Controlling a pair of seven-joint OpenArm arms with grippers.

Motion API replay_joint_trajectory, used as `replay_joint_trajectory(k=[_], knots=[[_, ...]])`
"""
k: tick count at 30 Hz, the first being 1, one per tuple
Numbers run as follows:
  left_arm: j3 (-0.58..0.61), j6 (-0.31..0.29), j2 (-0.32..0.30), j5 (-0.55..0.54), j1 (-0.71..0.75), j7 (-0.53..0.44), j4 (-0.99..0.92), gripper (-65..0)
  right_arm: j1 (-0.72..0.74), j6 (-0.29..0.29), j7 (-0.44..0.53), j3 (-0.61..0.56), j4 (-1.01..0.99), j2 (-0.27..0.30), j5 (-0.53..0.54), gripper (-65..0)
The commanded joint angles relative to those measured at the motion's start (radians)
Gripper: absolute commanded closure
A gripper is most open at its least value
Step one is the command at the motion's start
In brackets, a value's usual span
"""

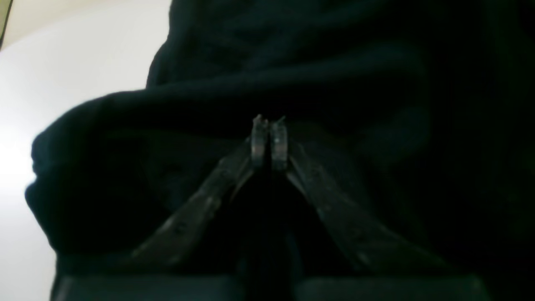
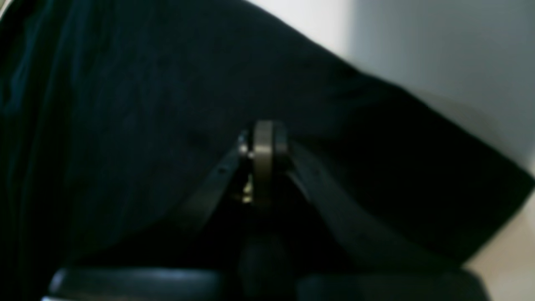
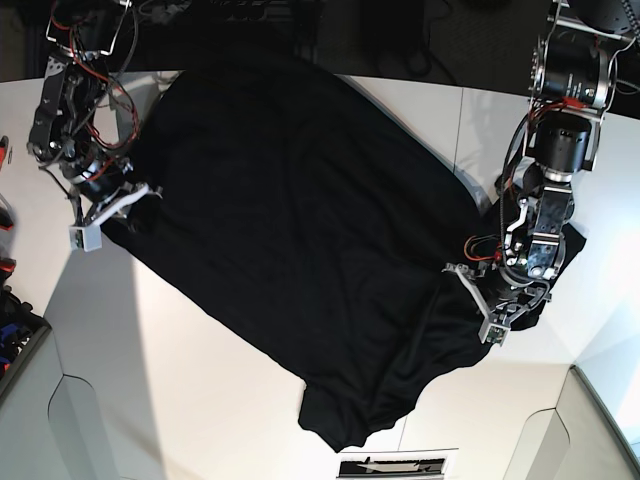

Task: Layout the t-shirt on the table in an organized manner, then fold the t-shirt properly
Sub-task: 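Drag the grasped edge with the left gripper toward the shirt middle, then lift the shirt with both grippers and pull it away from the table edge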

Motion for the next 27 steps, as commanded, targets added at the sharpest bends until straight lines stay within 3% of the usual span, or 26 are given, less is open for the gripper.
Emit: replay_joint_trajectory(k=[1, 5, 12, 15, 19, 22, 27], knots=[[0.002, -0.029, 0.013, -0.002, -0.026, 0.035, -0.014, 0.0, -0.005, 0.008, -0.001, 0.0, 0.045, 0.011, 0.04, 0.0], [0.002, -0.05, 0.084, -0.002, -0.075, 0.035, -0.055, 0.0, -0.074, 0.008, -0.043, 0.0, 0.13, 0.007, 0.122, 0.0], [0.004, -0.05, 0.217, 0.034, -0.1, 0.035, -0.082, 0.0, -0.135, 0.008, -0.059, 0.0, 0.181, -0.065, 0.119, 0.0], [0.004, -0.05, 0.242, 0.042, -0.1, 0.036, -0.084, 0.0, -0.136, 0.008, -0.061, 0.0, 0.182, -0.092, 0.113, 0.0], [0.004, -0.049, 0.228, 0.042, -0.103, 0.064, -0.083, 0.0, -0.13, 0.008, -0.048, 0.002, 0.207, -0.09, 0.109, 0.0], [0.004, -0.051, 0.174, 0.017, -0.105, 0.124, -0.049, 0.0, -0.122, 0.008, -0.002, 0.003, 0.246, -0.08, 0.093, 0.0], [0.004, -0.148, 0.059, -0.169, -0.105, 0.167, 0.088, 0.0, -0.049, -0.013, 0.003, 0.003, 0.248, -0.069, -0.048, 0.0]])
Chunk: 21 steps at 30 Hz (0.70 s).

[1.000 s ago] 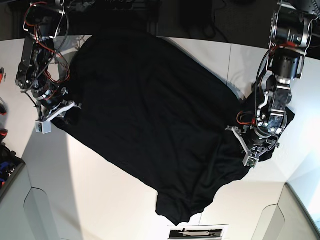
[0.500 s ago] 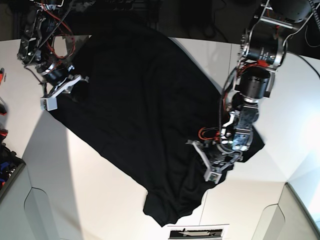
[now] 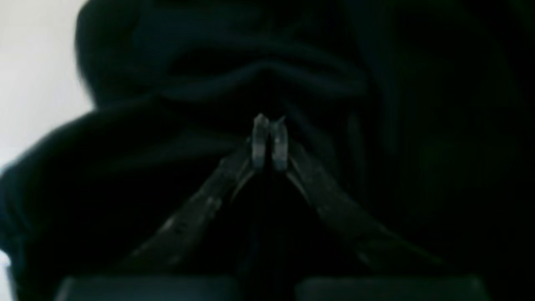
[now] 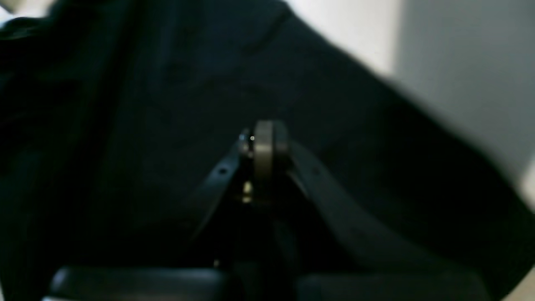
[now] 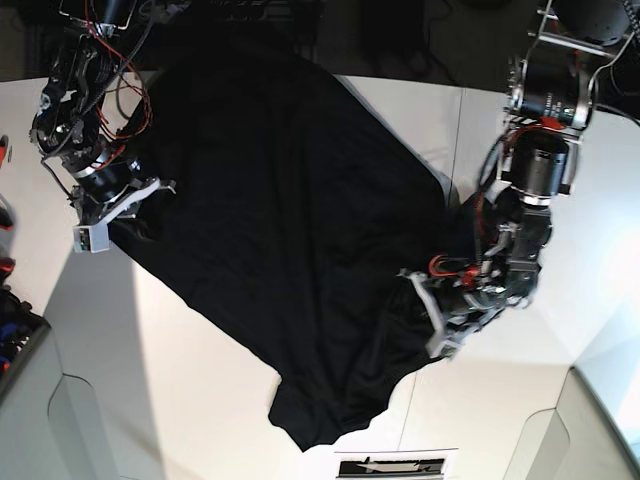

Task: Layout the t-shirt on the table in an organized manner, then fold the t-shirt properly
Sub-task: 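Lift the shirt with both grippers and pull it away from the table edge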

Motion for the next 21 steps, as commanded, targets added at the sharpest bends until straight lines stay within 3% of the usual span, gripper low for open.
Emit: replay_joint_trajectory(k=[1, 8, 13, 19, 21], knots=[[-0.002, -0.019, -0.022, -0.035, -0.039, -0.013, 0.055, 0.0, 0.027, -0.003, 0.023, 0.002, 0.013, 0.006, 0.002, 0.0], [-0.002, -0.018, -0.111, -0.085, -0.035, 0.051, 0.149, 0.0, 0.127, -0.006, 0.023, 0.002, -0.068, 0.031, -0.058, 0.0], [-0.002, -0.018, -0.15, -0.082, 0.023, 0.056, 0.149, -7.8, 0.16, -0.006, 0.023, 0.001, -0.182, 0.07, -0.058, 0.0], [-0.002, -0.017, -0.145, -0.076, 0.092, -0.01, 0.148, -7.9, 0.157, -0.006, 0.022, 0.002, -0.24, 0.089, -0.058, 0.0], [-0.002, 0.014, -0.132, -0.04, 0.106, -0.027, 0.143, -7.7, 0.142, -0.005, 0.02, 0.0, -0.239, 0.089, -0.049, 0.0]])
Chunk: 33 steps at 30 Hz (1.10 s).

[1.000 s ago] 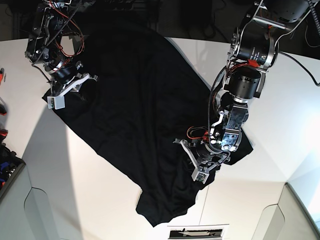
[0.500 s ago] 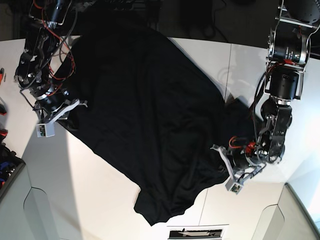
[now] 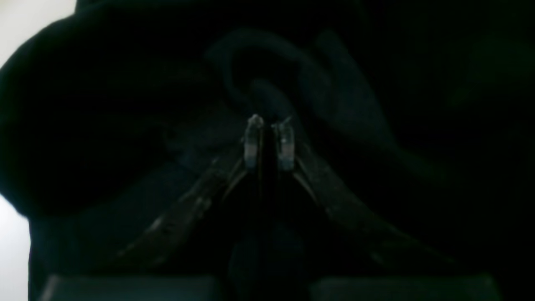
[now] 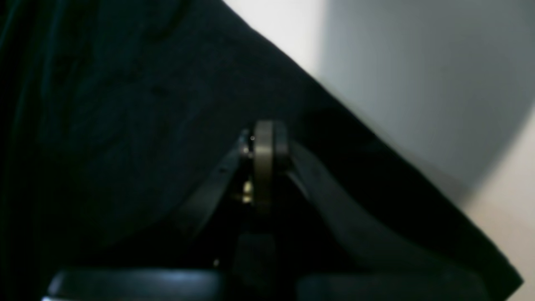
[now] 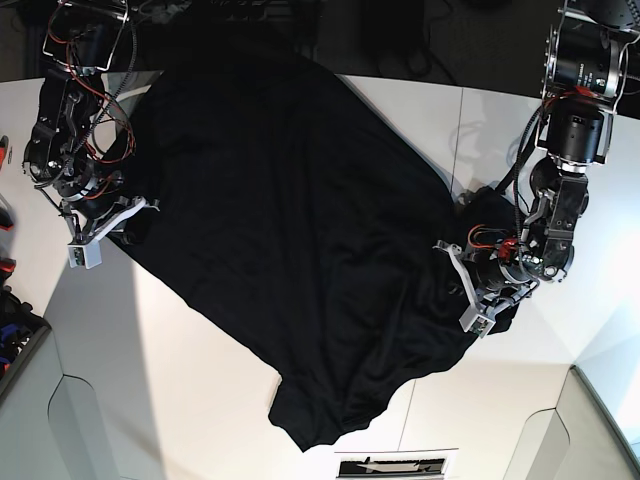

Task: Layout the t-shirt on the table in an organized manner, then fold the t-shirt properly
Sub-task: 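Lift the shirt with both grippers and pull it away from the table edge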

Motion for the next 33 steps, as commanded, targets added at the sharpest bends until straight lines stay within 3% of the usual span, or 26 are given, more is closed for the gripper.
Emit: replay_joint_trajectory(k=[1, 3, 7, 12, 20, 26, 30, 33], knots=[[-0.006, 0.018, 0.004, 0.035, -0.022, -0.009, -0.001, -6.8, 0.001, 0.005, 0.018, 0.001, 0.015, 0.011, 0.023, 0.0], [-0.006, 0.027, 0.026, 0.09, -0.023, -0.032, -0.03, 0.0, -0.018, 0.008, 0.019, 0.001, 0.016, 0.011, 0.042, 0.0], [-0.006, 0.027, 0.057, 0.153, -0.026, -0.112, -0.092, 0.0, -0.074, 0.015, 0.017, 0.001, 0.031, 0.01, 0.092, 0.0], [-0.006, 0.038, 0.093, 0.155, -0.067, -0.134, -0.181, 0.0, -0.169, 0.016, 0.012, -0.001, 0.085, -0.004, 0.149, 0.0], [-0.006, 0.026, 0.224, 0.163, -0.13, -0.135, -0.249, 0.0, -0.241, 0.031, 0.005, -0.031, 0.174, -0.104, 0.184, 0.0], [-0.006, 0.026, 0.324, 0.209, -0.136, -0.139, -0.249, 0.0, -0.243, 0.03, 0.004, -0.185, 0.193, -0.164, 0.172, 0.0], [-0.006, 0.027, 0.333, 0.218, -0.156, -0.138, -0.249, 0.0, -0.243, 0.018, 0.023, -0.237, 0.221, -0.167, 0.15, 0.0], [-0.006, 0.026, 0.306, 0.205, -0.187, -0.115, -0.233, 0.0, -0.243, 0.011, 0.022, -0.219, 0.293, -0.166, 0.116, 0.0]])
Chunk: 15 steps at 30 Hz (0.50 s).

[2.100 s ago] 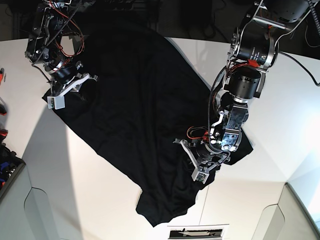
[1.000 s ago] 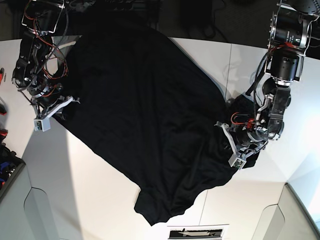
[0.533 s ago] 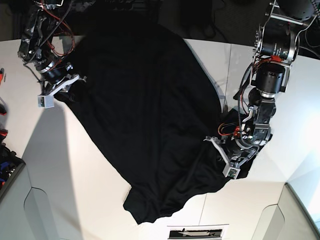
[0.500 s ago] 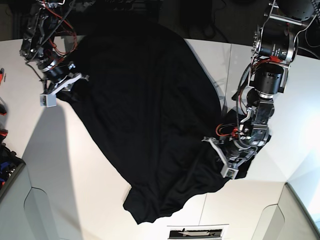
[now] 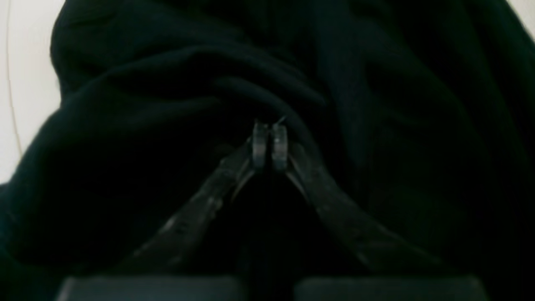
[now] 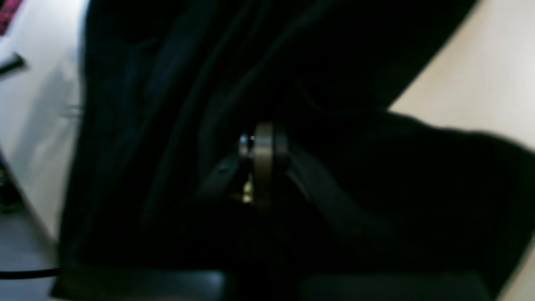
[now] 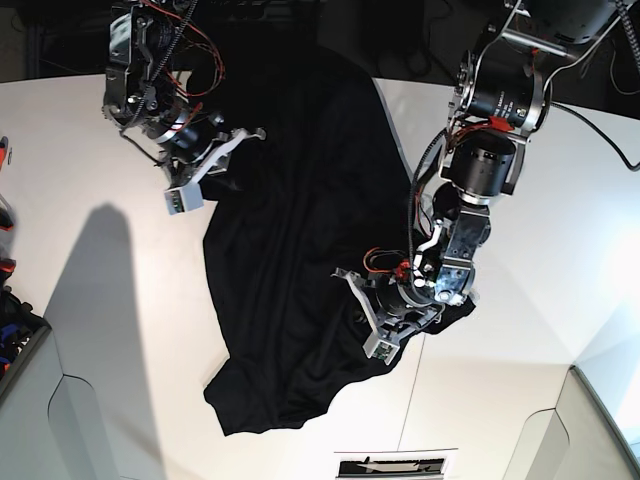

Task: Layout the t-shirt on the table in an organized manner, then fold the t-shirt properly
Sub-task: 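Lift the shirt with both grippers and pull it away from the table edge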

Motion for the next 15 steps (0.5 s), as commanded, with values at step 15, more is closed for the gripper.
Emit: replay_joint_trajectory(k=[15], knots=[[-0.002, -0.153, -0.252, -0.402, 0.04, 0.267, 0.455, -17.3, 0.341, -0.002, 0.089, 0.046, -0.024, 0.01, -0.103, 0.0]])
